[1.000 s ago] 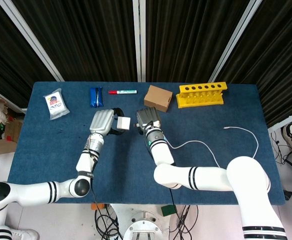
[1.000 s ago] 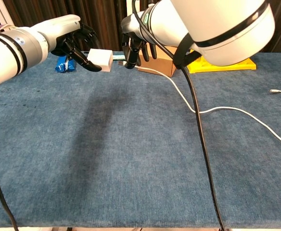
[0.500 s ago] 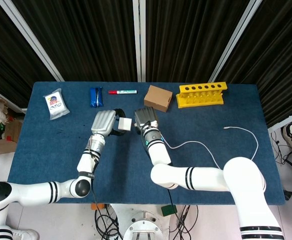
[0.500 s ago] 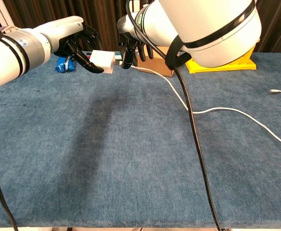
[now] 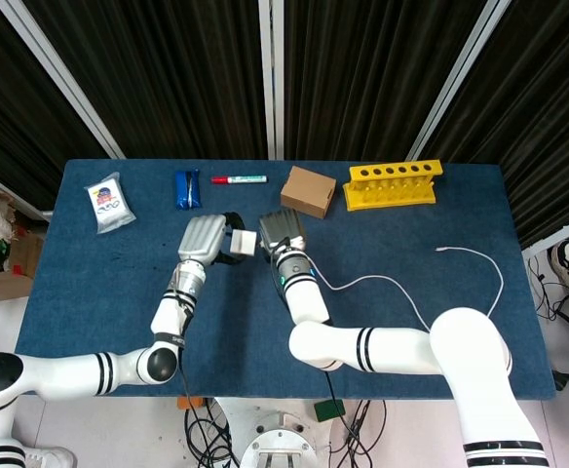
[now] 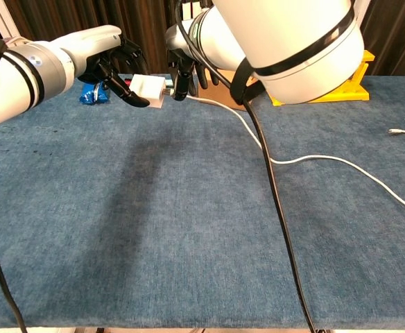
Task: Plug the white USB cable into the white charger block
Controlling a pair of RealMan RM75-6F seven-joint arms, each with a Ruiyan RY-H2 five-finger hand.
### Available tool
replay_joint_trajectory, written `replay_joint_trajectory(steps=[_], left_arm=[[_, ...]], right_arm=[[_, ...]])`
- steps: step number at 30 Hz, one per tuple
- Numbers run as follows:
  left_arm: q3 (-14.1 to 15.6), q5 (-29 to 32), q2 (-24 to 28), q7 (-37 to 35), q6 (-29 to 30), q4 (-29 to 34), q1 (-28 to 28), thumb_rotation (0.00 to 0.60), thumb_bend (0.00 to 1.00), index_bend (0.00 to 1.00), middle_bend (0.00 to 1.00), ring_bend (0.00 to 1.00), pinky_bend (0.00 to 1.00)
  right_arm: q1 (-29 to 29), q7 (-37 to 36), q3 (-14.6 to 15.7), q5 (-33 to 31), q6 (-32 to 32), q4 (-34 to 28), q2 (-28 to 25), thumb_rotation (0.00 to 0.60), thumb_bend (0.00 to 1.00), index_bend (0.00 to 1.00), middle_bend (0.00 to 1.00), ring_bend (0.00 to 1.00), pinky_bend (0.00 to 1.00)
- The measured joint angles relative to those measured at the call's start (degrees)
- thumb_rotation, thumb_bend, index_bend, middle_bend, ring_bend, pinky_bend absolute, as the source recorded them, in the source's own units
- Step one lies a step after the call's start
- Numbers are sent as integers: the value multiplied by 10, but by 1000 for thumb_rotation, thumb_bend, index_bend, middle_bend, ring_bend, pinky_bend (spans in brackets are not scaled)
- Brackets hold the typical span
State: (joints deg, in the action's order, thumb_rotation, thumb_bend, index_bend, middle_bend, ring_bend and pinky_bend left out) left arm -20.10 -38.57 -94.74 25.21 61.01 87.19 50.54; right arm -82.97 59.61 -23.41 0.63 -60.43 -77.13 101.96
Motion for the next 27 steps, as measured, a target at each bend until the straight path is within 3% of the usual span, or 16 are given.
replay_joint_trajectory(steps=[27], left_arm=[[3, 54, 8, 29, -6, 4, 23, 600, 211, 605, 532, 786, 999]], right_arm=[[-5, 27, -18, 9, -8, 35, 37, 600, 982, 623, 614, 576, 563]])
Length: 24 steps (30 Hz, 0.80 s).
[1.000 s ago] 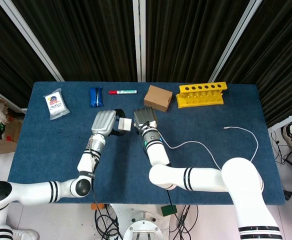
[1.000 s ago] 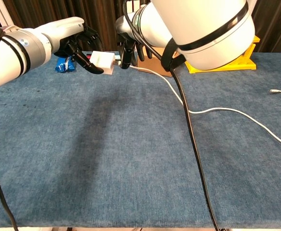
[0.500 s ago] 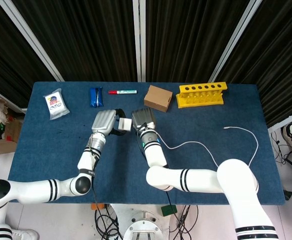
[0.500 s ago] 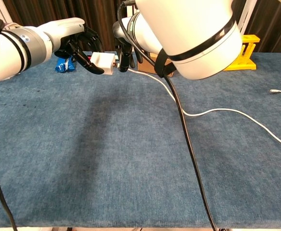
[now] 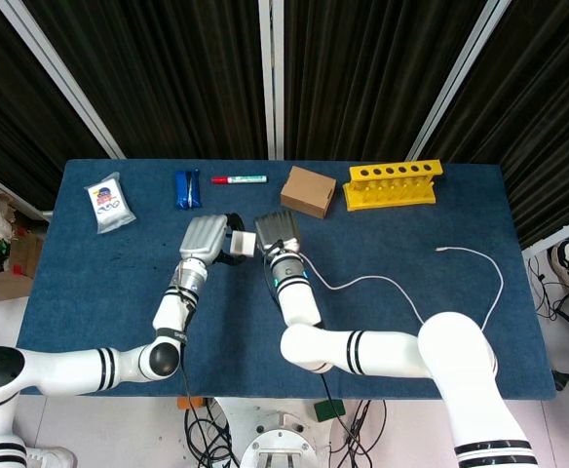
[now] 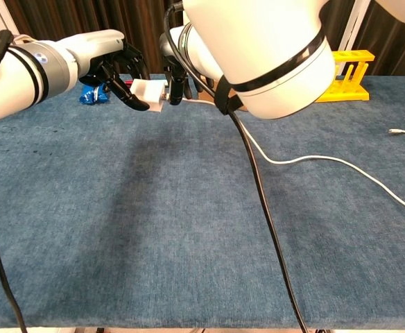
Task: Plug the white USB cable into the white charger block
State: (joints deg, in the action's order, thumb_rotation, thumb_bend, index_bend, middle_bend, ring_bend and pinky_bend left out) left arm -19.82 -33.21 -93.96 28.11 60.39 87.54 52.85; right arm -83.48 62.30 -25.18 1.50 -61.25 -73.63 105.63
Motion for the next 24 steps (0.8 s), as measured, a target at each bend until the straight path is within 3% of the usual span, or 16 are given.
replay_joint_trajectory(steps=[17, 22, 24], left_arm=[[-3, 14, -7, 3, 2, -2, 10, 600, 211, 605, 534, 790, 1000], [-3, 16, -7, 1, 1, -4, 11, 600, 211, 605, 534, 789, 1000], [-2, 16, -7, -2, 1, -4, 10, 600, 211, 604, 534, 790, 1000]], right_arm=[[4, -9, -15, 18, 3, 18, 19, 600, 924, 607, 614, 575, 563], [7, -10, -17, 22, 3, 20, 21, 600, 799, 560, 594, 569, 554], [10, -11, -18, 22, 3, 19, 20, 600, 681, 505, 562, 561, 538]])
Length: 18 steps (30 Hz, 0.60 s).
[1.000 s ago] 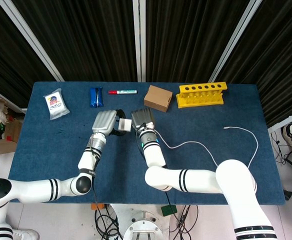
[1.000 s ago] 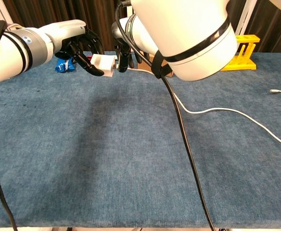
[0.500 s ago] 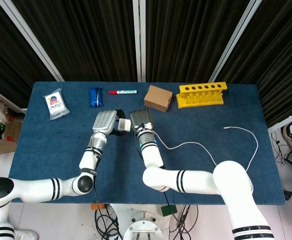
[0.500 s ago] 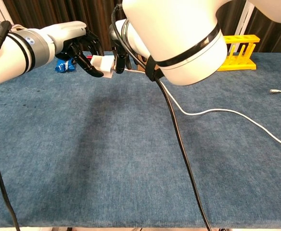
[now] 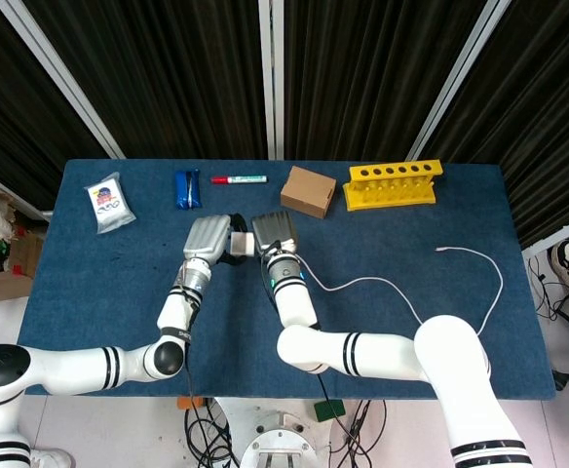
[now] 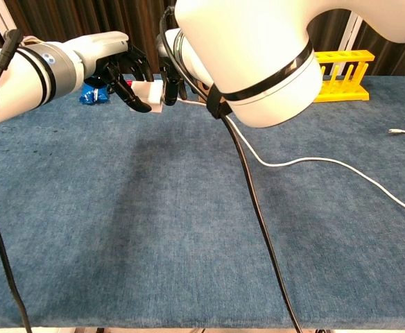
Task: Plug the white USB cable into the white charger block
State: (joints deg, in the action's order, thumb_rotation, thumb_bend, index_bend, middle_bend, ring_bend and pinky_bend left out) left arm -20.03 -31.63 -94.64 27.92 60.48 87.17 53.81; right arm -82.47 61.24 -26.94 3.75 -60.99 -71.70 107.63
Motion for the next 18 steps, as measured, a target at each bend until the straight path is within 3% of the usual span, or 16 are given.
replay_joint_trajectory(steps=[3, 9, 18], left_arm=[[1, -1, 2, -3, -1, -1, -2, 600, 211, 603, 534, 790, 1000], [6, -10, 5, -12, -1, -4, -8, 600, 211, 602, 534, 789, 1000], [29, -30, 10, -18, -5, -30, -23, 600, 211, 602, 534, 786, 999]], right_arm=[[5, -3, 0, 2, 1, -2, -2, 600, 476, 403, 497, 479, 488], [17, -8, 2, 8, 1, -11, -10, 600, 230, 222, 347, 328, 395], [45, -17, 9, 12, 6, -58, -50, 600, 176, 57, 195, 205, 319]])
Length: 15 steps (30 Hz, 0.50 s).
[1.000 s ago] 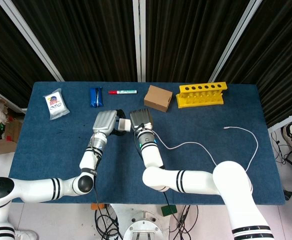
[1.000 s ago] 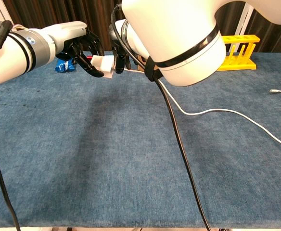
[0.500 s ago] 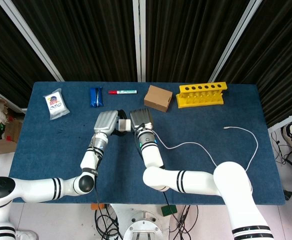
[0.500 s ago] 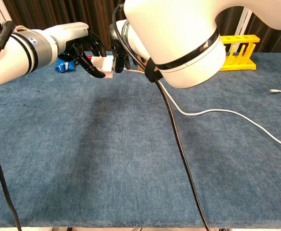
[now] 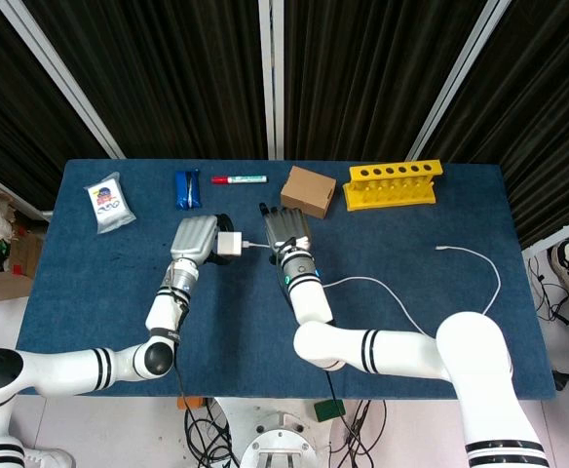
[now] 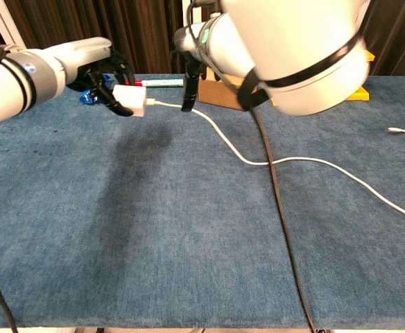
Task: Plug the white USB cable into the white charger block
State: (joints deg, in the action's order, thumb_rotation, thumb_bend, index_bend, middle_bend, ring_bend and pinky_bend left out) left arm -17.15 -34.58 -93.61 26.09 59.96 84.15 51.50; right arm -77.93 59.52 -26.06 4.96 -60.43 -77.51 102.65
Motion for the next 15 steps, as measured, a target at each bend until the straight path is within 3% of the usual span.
replay_joint_trajectory(steps=[7, 12, 15], left_arm=[[15, -2, -2, -23, -36, -48, -14, 600, 211, 588, 521, 771, 988], [25, 12, -8, -24, -69, -75, -17, 600, 206, 371, 390, 484, 860], [28, 11, -7, -18, -67, -73, -17, 600, 198, 311, 316, 382, 753]], right_arm=[[47, -24, 21, 30, -4, -97, -75, 600, 176, 0, 126, 119, 266], [100, -67, 43, 77, -9, -182, -150, 600, 176, 0, 120, 110, 255], [133, -102, 60, 111, -11, -218, -191, 600, 176, 0, 120, 110, 253]])
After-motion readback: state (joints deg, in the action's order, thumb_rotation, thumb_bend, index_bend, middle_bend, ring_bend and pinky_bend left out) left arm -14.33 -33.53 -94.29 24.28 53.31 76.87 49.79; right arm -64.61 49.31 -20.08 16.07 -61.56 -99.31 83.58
